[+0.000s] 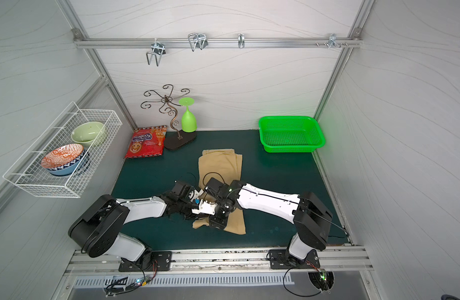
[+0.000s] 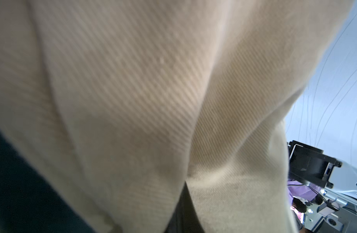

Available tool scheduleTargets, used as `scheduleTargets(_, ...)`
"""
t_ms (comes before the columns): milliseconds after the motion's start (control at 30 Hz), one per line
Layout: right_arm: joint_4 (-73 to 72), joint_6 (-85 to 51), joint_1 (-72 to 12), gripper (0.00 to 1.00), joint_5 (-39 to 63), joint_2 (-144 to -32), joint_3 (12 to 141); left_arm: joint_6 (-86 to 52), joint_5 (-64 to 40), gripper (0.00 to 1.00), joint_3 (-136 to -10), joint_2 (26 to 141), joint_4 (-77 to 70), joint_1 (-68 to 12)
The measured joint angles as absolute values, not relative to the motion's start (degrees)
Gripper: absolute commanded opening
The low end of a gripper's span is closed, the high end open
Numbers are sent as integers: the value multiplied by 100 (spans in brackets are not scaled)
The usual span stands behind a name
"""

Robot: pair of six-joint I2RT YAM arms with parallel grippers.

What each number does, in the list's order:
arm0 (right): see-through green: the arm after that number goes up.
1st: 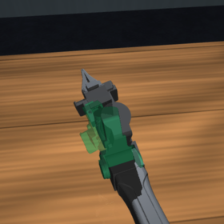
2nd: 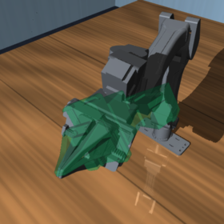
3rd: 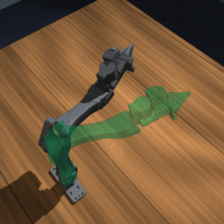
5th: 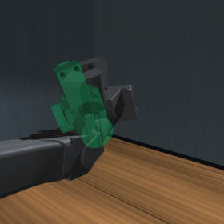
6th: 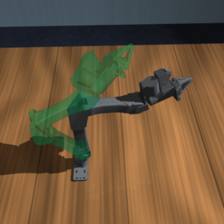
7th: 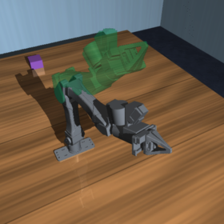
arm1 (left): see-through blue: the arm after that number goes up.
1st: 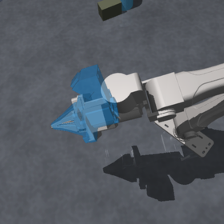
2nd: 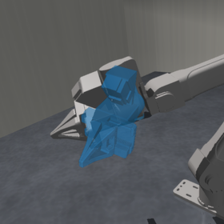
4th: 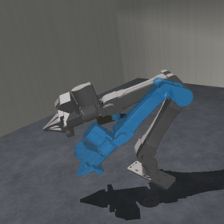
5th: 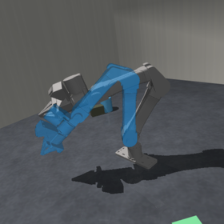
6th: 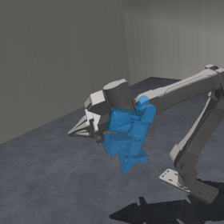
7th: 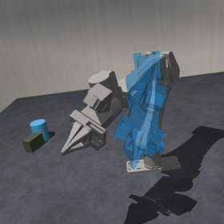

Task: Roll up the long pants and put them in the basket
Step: Roll the long pant at the center of the board.

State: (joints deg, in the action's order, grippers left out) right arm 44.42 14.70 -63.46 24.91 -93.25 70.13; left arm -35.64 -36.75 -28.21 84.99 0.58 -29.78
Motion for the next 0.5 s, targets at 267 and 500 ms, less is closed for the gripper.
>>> scheduleTargets(267, 5393, 1656, -5920, 1, 3658, -10106, 7950, -3210, -2864, 0, -3028, 7754, 1321, -2921)
scheduleTargets(500, 5389, 1581, -5922, 3, 4086, -9924, 7430, -2904, -2738, 0, -3218, 6823, 1590, -2902)
